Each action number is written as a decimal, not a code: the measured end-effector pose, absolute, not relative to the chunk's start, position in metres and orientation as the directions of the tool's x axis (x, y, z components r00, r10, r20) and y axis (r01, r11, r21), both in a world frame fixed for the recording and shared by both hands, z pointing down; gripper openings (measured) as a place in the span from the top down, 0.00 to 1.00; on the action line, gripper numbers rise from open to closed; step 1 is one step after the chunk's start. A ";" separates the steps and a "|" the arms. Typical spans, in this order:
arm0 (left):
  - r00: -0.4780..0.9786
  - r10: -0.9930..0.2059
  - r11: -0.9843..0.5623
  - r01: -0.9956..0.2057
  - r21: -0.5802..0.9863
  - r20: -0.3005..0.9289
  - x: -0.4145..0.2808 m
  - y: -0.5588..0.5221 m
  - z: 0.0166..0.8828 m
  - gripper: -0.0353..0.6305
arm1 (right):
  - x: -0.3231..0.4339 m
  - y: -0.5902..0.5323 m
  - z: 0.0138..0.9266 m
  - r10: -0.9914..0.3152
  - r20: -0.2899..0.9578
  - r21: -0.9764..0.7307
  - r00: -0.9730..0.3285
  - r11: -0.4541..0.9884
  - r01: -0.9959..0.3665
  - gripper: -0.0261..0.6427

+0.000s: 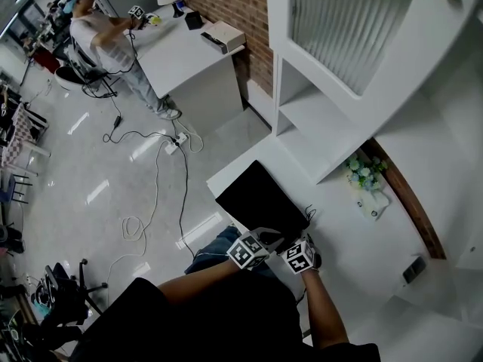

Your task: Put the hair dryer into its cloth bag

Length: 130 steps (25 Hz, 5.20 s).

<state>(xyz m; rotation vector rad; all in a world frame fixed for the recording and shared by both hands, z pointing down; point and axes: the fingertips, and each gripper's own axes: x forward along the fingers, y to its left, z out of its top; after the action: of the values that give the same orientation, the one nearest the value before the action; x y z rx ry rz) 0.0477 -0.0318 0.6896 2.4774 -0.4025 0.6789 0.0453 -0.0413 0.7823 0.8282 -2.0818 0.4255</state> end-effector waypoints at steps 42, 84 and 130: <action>0.814 -0.152 -0.791 -0.440 0.425 0.560 0.047 -0.035 0.699 0.90 | 0.062 -0.028 0.804 -0.367 0.817 -0.086 -0.446 0.686 -0.722 0.75; 0.788 -0.068 -0.839 -0.377 0.392 0.613 0.067 -0.028 0.717 0.90 | 0.099 -0.001 0.778 -0.533 0.794 0.067 -0.292 0.554 -0.830 0.76; 0.970 -0.113 -0.916 -0.185 0.356 0.214 -0.047 0.034 0.502 0.91 | 0.007 0.078 0.509 -0.907 0.403 -0.208 0.119 -0.217 -0.954 0.74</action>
<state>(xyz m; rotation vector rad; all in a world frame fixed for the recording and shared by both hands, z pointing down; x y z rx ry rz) -0.0472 0.0343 0.5024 2.7372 -0.2151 0.2660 0.0068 0.0783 0.5086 2.2712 -1.8977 0.6926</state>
